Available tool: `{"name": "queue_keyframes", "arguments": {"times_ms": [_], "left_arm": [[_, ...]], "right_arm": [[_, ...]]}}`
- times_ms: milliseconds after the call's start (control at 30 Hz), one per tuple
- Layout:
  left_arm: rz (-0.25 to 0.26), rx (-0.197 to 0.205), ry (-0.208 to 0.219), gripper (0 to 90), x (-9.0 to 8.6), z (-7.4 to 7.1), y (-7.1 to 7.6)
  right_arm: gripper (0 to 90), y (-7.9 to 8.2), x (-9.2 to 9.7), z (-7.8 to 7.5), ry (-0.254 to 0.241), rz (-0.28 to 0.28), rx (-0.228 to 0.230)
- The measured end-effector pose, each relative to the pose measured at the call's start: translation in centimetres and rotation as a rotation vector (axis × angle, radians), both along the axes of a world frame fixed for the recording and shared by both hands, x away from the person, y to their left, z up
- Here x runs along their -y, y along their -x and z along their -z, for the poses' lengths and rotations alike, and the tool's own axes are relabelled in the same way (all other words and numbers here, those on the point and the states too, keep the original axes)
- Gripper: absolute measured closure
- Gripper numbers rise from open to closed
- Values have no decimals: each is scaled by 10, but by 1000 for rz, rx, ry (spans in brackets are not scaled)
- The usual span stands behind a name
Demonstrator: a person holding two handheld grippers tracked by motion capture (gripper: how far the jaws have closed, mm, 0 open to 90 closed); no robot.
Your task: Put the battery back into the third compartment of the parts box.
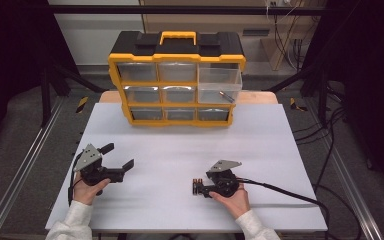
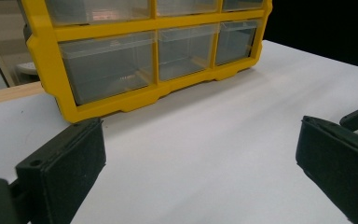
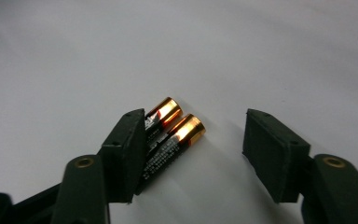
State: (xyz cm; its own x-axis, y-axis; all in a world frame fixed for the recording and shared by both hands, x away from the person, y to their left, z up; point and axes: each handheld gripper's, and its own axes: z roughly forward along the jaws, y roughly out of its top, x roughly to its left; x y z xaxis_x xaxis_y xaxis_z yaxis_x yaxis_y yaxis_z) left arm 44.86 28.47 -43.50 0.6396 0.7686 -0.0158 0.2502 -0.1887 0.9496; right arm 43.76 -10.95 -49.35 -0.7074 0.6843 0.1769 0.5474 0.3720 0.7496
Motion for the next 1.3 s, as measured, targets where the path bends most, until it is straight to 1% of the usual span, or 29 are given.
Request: {"name": "queue_keyframes", "arguments": {"times_ms": [133,267,333,400,567,700,767,933,1000,1033,1233,1300], "left_arm": [[-2,1,-1,10,0,0,0],[-2,2,0,10,0,0,0],[-3,2,0,10,-1,0,0],[-4,3,0,10,-1,0,0],[-3,3,0,11,-1,-1,0],[-4,4,0,11,-1,-1,0],[-4,4,0,11,-1,-1,0],[-5,3,-1,11,0,-1,0],[-4,3,-1,11,0,-1,0],[-3,4,-1,11,0,-1,0],[-3,4,0,12,0,-1,0],[-3,4,0,12,-1,-1,0]], "right_arm": [[496,1,1,-2,-3,-12,-15],[524,2,1,-1,12,-17,-19],[540,3,0,-1,23,-19,-10],[571,4,0,-2,32,-20,-10],[596,5,0,-2,36,-21,-15],[661,7,0,-3,35,-34,-23],[685,7,0,-2,37,-39,-18],[735,7,1,-3,45,-39,-16],[760,7,1,-3,48,-33,-23],[768,6,1,-3,50,-35,-18],[773,4,2,-4,48,-39,-29],[773,4,3,-5,51,-36,-21]]}}
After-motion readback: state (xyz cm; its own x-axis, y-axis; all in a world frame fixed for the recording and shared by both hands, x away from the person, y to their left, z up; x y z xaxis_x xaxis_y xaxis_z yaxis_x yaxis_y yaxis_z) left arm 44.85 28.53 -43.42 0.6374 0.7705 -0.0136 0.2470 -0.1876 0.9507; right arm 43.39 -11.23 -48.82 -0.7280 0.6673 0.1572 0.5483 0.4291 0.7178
